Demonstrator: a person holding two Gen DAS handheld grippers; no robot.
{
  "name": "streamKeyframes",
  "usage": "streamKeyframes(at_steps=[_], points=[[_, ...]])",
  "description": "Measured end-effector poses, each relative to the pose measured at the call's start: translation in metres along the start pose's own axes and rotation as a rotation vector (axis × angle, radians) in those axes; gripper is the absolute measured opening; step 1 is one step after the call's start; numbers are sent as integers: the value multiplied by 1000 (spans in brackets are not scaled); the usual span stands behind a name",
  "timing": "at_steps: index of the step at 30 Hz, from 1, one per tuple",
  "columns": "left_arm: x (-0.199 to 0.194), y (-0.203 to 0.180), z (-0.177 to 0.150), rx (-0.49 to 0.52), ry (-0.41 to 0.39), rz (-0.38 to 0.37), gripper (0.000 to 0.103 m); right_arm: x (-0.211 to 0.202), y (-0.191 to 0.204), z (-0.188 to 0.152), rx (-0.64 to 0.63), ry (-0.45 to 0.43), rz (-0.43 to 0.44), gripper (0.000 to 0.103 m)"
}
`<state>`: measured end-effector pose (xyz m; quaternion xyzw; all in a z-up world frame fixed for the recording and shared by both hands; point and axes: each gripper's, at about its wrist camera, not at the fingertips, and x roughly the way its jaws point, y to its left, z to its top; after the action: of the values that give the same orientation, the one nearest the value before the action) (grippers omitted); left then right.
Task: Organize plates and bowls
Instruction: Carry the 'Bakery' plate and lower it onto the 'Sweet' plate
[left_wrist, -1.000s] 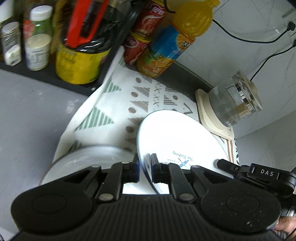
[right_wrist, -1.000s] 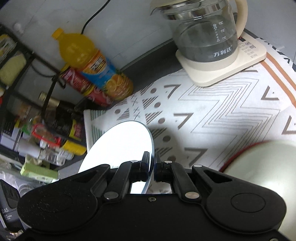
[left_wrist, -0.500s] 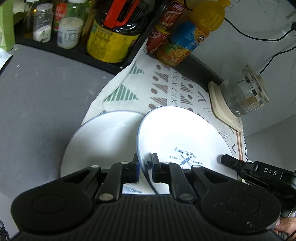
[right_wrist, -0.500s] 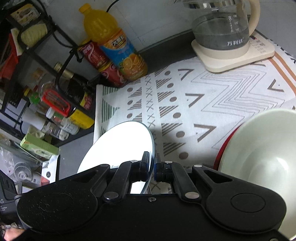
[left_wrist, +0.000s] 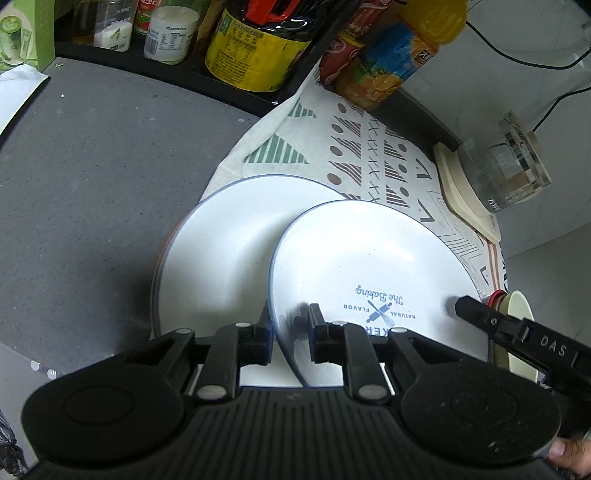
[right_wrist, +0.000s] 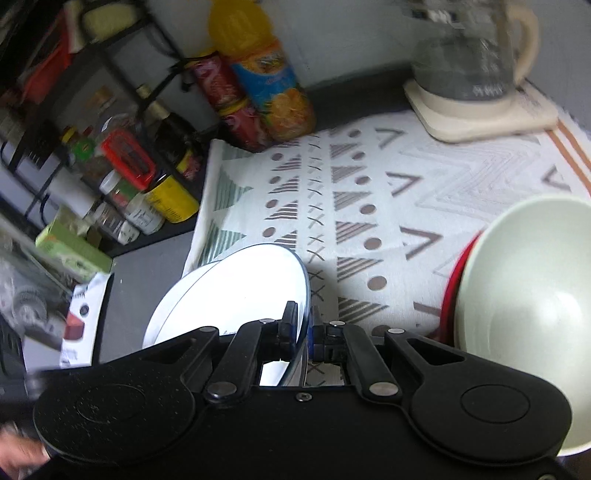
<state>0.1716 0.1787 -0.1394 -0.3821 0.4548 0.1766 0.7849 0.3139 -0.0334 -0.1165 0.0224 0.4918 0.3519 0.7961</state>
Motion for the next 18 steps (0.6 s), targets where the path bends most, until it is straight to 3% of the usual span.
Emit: streamKeyframes(at_steps=[18], points=[[18, 10, -3, 37, 45, 64, 19, 14, 7, -21, 6, 3, -40, 5]])
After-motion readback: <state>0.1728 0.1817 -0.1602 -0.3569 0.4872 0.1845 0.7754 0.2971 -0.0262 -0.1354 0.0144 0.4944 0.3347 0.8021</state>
